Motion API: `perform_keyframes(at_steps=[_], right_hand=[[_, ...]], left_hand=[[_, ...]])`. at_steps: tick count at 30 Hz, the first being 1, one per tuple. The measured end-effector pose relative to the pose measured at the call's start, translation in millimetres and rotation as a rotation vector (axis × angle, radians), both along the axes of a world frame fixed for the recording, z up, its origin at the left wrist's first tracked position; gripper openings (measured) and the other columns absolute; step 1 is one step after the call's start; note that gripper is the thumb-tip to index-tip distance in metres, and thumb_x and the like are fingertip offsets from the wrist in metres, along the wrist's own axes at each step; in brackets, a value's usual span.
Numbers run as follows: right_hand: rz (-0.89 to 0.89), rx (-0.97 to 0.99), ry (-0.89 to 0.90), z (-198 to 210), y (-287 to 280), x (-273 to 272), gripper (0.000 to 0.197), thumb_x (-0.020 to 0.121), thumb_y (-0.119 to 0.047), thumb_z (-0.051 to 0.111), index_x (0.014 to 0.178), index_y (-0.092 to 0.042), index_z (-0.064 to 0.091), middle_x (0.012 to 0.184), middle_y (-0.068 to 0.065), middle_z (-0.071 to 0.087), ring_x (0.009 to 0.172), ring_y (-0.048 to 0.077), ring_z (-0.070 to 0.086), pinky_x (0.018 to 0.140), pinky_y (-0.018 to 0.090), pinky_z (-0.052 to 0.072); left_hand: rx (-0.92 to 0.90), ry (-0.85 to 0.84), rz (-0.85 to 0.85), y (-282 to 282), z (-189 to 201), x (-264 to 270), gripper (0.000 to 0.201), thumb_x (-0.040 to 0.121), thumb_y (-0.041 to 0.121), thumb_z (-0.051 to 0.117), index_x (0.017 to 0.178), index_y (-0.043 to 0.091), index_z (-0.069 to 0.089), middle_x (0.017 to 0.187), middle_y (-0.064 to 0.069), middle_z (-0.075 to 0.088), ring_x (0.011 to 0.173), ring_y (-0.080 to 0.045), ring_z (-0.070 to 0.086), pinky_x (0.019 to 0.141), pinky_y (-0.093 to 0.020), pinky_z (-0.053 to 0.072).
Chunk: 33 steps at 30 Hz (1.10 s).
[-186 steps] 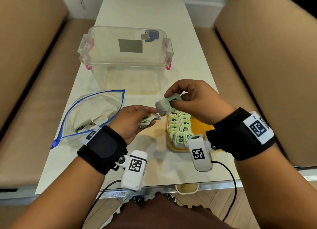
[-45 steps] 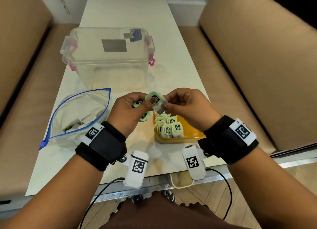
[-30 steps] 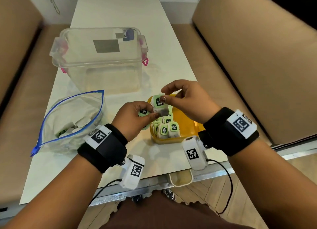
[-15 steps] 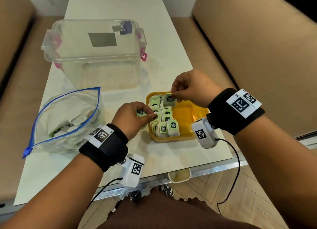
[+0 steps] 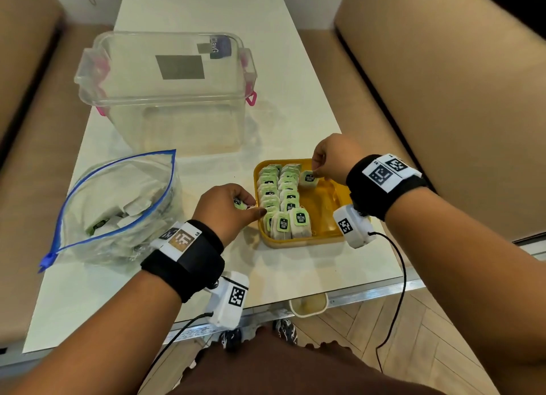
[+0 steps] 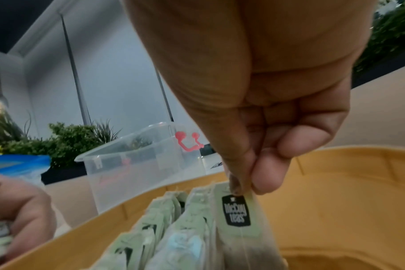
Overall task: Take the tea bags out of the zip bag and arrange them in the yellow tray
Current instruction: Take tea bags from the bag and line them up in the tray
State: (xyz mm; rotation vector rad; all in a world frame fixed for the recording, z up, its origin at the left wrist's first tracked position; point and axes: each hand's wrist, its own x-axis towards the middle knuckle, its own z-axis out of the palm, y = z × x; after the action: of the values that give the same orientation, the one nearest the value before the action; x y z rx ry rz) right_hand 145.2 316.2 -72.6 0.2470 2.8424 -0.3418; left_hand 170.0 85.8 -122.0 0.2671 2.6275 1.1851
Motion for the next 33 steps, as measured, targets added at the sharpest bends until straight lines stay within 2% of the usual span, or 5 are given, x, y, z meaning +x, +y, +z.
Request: perform_keyframes(at_steps=[6, 11, 21, 26, 33], right_hand=[[0.066, 0.176, -0.083, -0.2, -6.7, -7.5, 0.011, 0.087, -0.009, 0.061, 0.091, -0.013, 0.07, 0.092, 0.003, 0.066, 0.083, 0.022, 0.059, 0.074, 0.03, 0.049], [0.078, 0.258, -0.052, -6.4, -8.5, -11.2, 0.015, 0.083, -0.007, 0.057, 0.089, -0.015, 0.068, 0.092, 0.006, 0.068, 0.081, 0.025, 0.063, 0.073, 0.033, 0.055], [0.081, 0.276, 0.008, -6.2, -7.6, -10.2, 0.017, 0.084, -0.003, 0.052, 0.098, -0.012, 0.051, 0.088, 0.008, 0.061, 0.075, 0.026, 0.059, 0.063, 0.033, 0.051], [0.106, 0.321, -0.062, -6.2, -8.5, -14.0, 0.024, 0.088, -0.009, 0.058, 0.112, -0.013, 0.059, 0.106, 0.009, 0.064, 0.093, 0.026, 0.063, 0.076, 0.033, 0.055], [0.124, 0.393, -0.09, -5.1, -14.3, -17.6, 0.019, 0.087, -0.008, 0.056, 0.103, -0.014, 0.064, 0.098, 0.006, 0.066, 0.083, 0.024, 0.061, 0.07, 0.031, 0.05]], left_hand=[[0.007, -0.016, -0.001, -0.7, -1.7, -0.7, 0.019, 0.072, 0.033, 0.08, 0.08, 0.021, 0.068, 0.083, 0.007, 0.064, 0.083, -0.013, 0.056, 0.067, -0.025, 0.035], [0.007, -0.038, 0.0, -1.6, -0.8, -0.3, 0.019, 0.073, 0.033, 0.08, 0.079, 0.023, 0.066, 0.082, 0.008, 0.062, 0.083, -0.013, 0.056, 0.068, -0.025, 0.035], [0.009, -0.043, -0.005, -1.8, -1.3, -0.8, 0.019, 0.072, 0.033, 0.08, 0.08, 0.021, 0.067, 0.086, 0.006, 0.066, 0.084, -0.013, 0.057, 0.066, -0.025, 0.037], [0.01, -0.048, -0.008, -2.4, -1.6, -0.6, 0.02, 0.072, 0.034, 0.08, 0.079, 0.022, 0.067, 0.084, 0.007, 0.065, 0.083, -0.012, 0.057, 0.062, -0.021, 0.037], [0.002, -0.06, -0.007, -2.5, -0.6, -1.6, 0.02, 0.072, 0.035, 0.08, 0.079, 0.023, 0.067, 0.085, 0.007, 0.065, 0.084, -0.012, 0.057, 0.066, -0.024, 0.037]])
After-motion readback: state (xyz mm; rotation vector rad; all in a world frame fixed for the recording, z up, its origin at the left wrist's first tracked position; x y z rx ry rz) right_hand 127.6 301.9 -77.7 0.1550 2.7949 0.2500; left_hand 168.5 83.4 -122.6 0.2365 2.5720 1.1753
